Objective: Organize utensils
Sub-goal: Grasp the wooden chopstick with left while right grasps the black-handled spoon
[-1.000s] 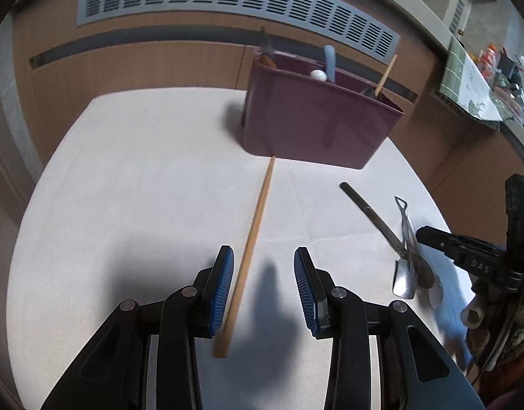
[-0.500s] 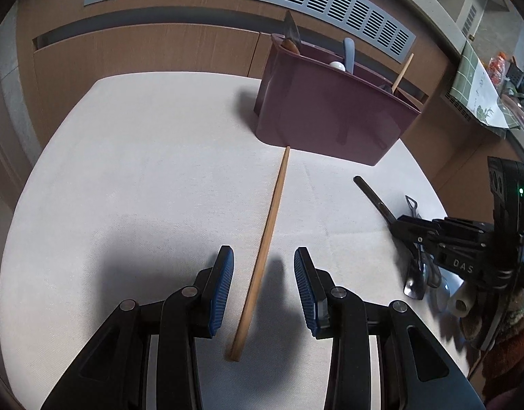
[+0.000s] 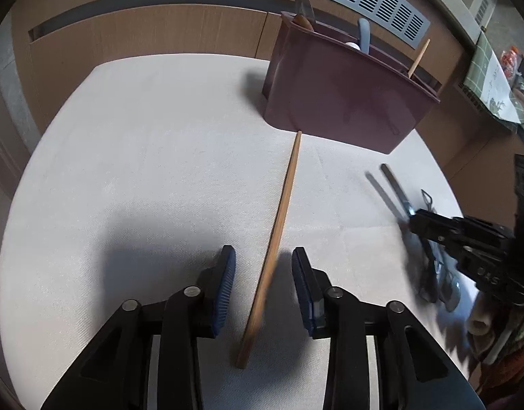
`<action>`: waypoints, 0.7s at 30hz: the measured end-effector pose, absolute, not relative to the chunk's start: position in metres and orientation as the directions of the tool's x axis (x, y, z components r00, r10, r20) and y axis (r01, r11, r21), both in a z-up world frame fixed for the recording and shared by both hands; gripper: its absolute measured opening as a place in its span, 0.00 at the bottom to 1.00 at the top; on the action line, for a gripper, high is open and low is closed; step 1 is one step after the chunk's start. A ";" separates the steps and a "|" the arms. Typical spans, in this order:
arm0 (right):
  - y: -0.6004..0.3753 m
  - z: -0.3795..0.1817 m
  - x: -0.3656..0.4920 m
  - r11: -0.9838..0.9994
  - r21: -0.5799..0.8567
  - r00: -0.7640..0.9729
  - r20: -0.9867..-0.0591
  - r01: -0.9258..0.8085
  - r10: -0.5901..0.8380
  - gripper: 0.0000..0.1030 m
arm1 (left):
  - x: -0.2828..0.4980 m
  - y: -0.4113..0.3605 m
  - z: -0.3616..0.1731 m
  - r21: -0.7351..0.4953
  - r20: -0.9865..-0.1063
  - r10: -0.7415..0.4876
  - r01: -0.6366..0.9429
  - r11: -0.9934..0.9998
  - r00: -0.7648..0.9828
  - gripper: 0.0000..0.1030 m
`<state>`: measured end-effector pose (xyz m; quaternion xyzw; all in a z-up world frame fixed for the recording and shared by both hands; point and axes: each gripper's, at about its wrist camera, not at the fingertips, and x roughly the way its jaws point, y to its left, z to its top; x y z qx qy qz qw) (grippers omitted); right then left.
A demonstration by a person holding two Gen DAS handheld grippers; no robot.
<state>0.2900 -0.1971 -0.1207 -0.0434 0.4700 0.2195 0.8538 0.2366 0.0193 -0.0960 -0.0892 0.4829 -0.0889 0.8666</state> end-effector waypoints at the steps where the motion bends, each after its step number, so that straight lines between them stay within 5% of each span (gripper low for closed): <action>1: -0.200 -0.119 0.287 0.900 0.145 0.464 -0.816 -0.411 0.343 0.11 | 0.235 0.017 -0.096 -0.212 -0.825 -0.218 0.072 0.975 0.521 0.24; 5: -0.212 -0.111 0.275 0.902 0.171 0.483 -0.797 -0.396 0.363 0.11 | 0.221 0.009 -0.095 -0.178 -0.833 -0.221 0.134 0.975 0.508 0.15; 14: -0.231 -0.104 0.259 0.914 0.156 0.524 -0.777 -0.376 0.348 0.10 | 0.179 -0.004 -0.092 -0.178 -0.868 -0.255 0.212 0.961 0.426 0.14; 21: -0.234 -0.100 0.256 0.907 0.177 0.534 -0.759 -0.382 0.373 0.10 | 0.219 -0.015 -0.091 -0.162 -0.859 -0.220 0.163 0.973 0.461 0.14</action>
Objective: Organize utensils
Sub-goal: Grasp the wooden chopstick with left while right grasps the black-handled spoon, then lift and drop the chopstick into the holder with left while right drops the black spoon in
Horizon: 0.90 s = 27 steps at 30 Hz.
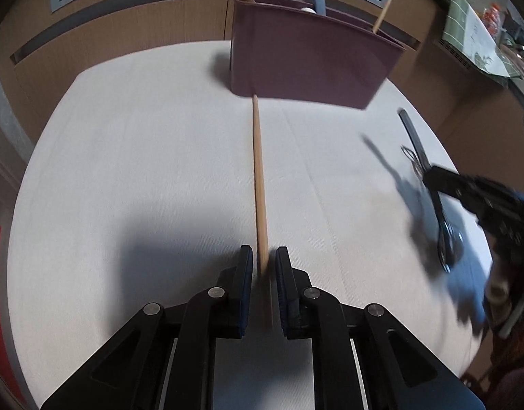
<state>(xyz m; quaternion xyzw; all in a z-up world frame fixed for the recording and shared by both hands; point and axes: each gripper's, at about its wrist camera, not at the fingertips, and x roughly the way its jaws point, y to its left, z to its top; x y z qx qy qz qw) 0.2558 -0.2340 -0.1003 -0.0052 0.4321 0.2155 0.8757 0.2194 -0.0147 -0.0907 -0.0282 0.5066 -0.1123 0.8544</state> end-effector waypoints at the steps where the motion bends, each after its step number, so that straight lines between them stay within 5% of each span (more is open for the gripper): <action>1: -0.235 -0.100 0.256 0.907 0.177 0.535 -0.759 -0.381 0.372 0.10 | 0.229 -0.015 -0.092 -0.158 -0.857 -0.219 0.166 0.973 0.466 0.14; 10: -0.243 -0.097 0.257 0.922 0.175 0.570 -0.741 -0.345 0.354 0.10 | 0.292 -0.033 -0.094 -0.141 -0.859 -0.213 0.186 0.972 0.466 0.13; 14: -0.244 -0.094 0.256 0.923 0.177 0.588 -0.725 -0.343 0.358 0.10 | 0.293 -0.030 -0.092 -0.160 -0.849 -0.221 0.166 0.973 0.480 0.05; 27: -0.247 -0.060 0.241 0.917 0.186 0.668 -0.636 -0.352 0.385 0.03 | 0.228 -0.007 -0.003 -0.303 -0.615 -0.359 0.210 0.929 0.701 0.05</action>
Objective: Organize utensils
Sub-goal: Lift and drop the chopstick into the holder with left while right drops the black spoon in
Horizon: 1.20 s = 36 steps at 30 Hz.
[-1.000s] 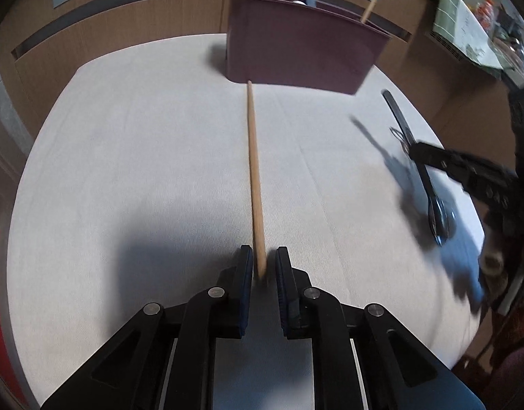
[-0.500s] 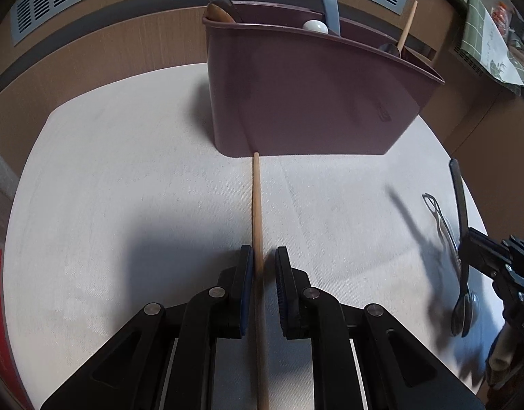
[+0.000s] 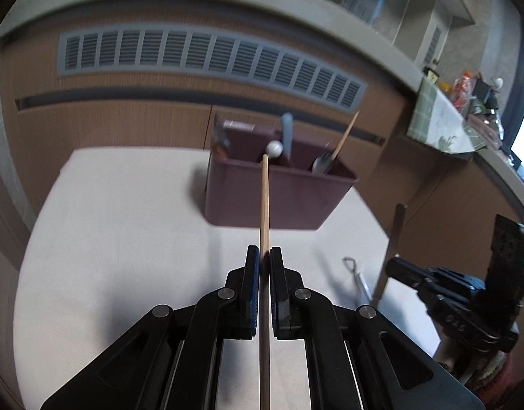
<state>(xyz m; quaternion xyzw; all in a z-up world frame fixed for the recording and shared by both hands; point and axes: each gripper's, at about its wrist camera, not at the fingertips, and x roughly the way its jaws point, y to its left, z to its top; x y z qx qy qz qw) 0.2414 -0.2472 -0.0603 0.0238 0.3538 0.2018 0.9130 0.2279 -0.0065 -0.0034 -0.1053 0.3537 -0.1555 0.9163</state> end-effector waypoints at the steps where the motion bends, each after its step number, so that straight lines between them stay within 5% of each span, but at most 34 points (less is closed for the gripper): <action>1: -0.247 -0.057 0.241 0.917 0.181 0.672 -0.632 -0.356 0.386 0.03 | 0.223 -0.005 0.002 -0.298 -0.600 -0.358 0.216 0.930 0.715 0.05; 14: -0.258 -0.025 0.239 0.927 0.160 0.739 -0.565 -0.338 0.367 0.03 | 0.211 0.006 0.050 -0.310 -0.389 -0.322 0.207 0.928 0.863 0.05; 18: -0.252 0.015 0.249 0.933 0.084 0.790 -0.509 -0.351 0.343 0.03 | 0.240 0.002 0.105 -0.290 -0.204 -0.308 0.243 0.926 0.929 0.05; 23: -0.252 0.100 0.265 0.951 0.023 0.911 -0.280 -0.309 0.303 0.03 | 0.281 0.007 0.123 -0.375 0.003 -0.228 0.212 0.902 0.974 0.05; 27: -0.252 0.125 0.300 0.954 0.071 0.930 -0.211 -0.292 0.300 0.03 | 0.321 0.008 0.105 -0.424 -0.023 -0.195 0.167 0.890 0.980 0.05; 36: -0.234 0.076 0.369 0.945 0.096 0.896 -0.302 -0.312 0.326 0.03 | 0.372 -0.010 0.051 -0.389 -0.064 -0.143 0.107 0.915 0.988 0.05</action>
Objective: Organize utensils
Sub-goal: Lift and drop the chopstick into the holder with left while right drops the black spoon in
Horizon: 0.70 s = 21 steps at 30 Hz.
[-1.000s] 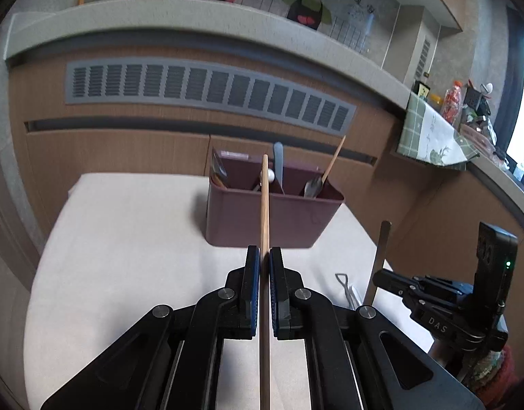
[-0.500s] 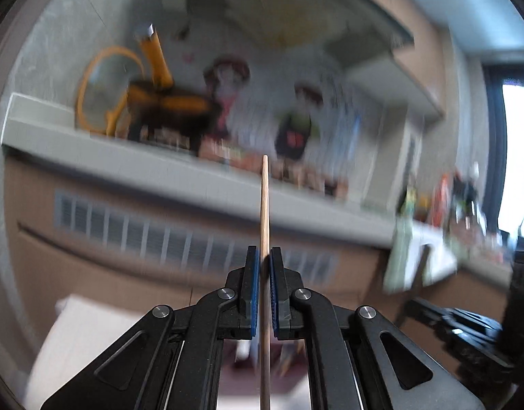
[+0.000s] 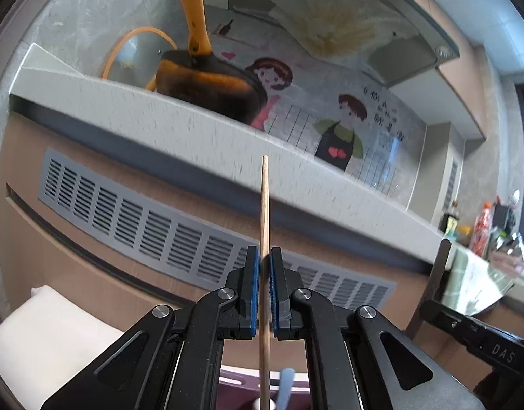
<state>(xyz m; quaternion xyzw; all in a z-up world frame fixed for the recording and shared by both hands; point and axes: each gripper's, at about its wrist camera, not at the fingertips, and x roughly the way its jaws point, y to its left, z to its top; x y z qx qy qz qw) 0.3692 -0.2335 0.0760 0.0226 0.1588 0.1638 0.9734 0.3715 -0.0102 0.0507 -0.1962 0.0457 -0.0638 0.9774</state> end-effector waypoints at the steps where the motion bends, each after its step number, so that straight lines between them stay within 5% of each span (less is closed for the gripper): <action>1: -0.232 0.069 0.374 0.948 0.094 0.893 -0.318 -0.306 0.319 0.03 | 0.378 -0.012 0.045 -0.392 -0.080 -0.148 0.105 0.914 0.986 0.05; 15: -0.229 0.007 0.399 0.909 0.173 0.797 -0.438 -0.381 0.417 0.04 | 0.377 -0.024 0.002 -0.369 -0.181 -0.219 0.140 0.919 0.959 0.10; 17: -0.231 -0.003 0.400 0.890 0.206 0.751 -0.479 -0.407 0.454 0.06 | 0.369 -0.019 0.000 -0.381 -0.210 -0.252 0.159 0.911 0.945 0.26; 21: -0.239 -0.008 0.383 0.910 0.174 0.761 -0.501 -0.378 0.412 0.14 | 0.350 -0.009 -0.002 -0.405 -0.292 -0.287 0.154 0.901 0.912 0.35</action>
